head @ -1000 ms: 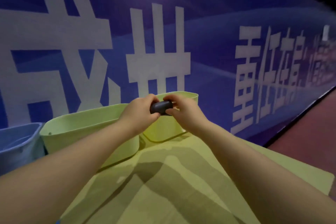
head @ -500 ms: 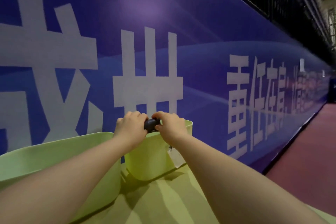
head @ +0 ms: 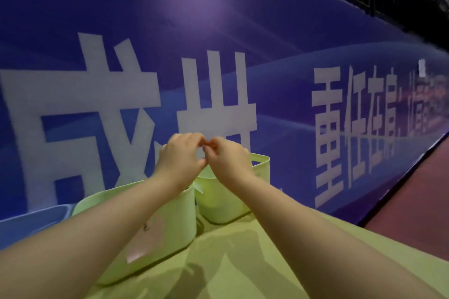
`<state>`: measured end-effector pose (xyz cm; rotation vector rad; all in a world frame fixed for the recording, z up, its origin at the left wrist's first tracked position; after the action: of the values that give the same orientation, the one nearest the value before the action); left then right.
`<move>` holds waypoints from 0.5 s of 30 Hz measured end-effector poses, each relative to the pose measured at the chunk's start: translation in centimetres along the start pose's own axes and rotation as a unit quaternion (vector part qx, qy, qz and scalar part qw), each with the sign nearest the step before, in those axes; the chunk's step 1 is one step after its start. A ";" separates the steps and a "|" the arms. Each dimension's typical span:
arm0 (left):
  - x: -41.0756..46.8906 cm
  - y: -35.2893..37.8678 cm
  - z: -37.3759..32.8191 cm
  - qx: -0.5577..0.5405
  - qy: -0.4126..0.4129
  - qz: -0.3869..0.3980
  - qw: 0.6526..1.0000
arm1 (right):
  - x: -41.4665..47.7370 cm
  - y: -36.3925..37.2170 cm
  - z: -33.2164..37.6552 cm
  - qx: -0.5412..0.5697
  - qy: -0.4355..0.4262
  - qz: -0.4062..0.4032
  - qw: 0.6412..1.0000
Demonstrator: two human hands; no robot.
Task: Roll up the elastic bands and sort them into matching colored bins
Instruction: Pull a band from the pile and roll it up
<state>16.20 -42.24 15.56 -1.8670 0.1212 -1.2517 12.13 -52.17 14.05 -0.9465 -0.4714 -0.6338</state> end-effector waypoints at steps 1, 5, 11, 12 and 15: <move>-1.0 -1.4 -0.3 0.005 0.003 -0.003 1.000 | -1.1 -0.3 1.1 0.027 0.000 -0.008 1.000; -6.5 -7.1 -0.1 0.028 0.014 -0.012 0.999 | -6.3 0.2 6.4 0.115 0.003 -0.010 0.993; -16.2 -14.4 2.6 0.030 -0.059 -0.006 0.998 | -13.8 3.8 14.6 0.176 -0.012 0.059 0.982; -17.9 -15.3 3.2 0.034 -0.076 -0.005 0.996 | -14.9 4.6 15.9 0.176 -0.018 0.071 0.982; -22.9 -18.0 5.1 0.038 -0.127 -0.009 0.991 | -18.1 6.8 19.8 0.179 -0.034 0.109 0.977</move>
<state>2.49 -16.43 11.15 -1.9466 -0.0803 -1.0053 1.71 -27.11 8.75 -0.6669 -0.5146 -0.3037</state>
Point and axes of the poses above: each hand's wrist, its own x-axis towards the middle knuckle, its own y-axis out of the palm, z = x × y, the point moved 3 cm from there along x, towards the middle knuckle, and after that the axes turned 4 degrees about z, right-handed, at the moved point
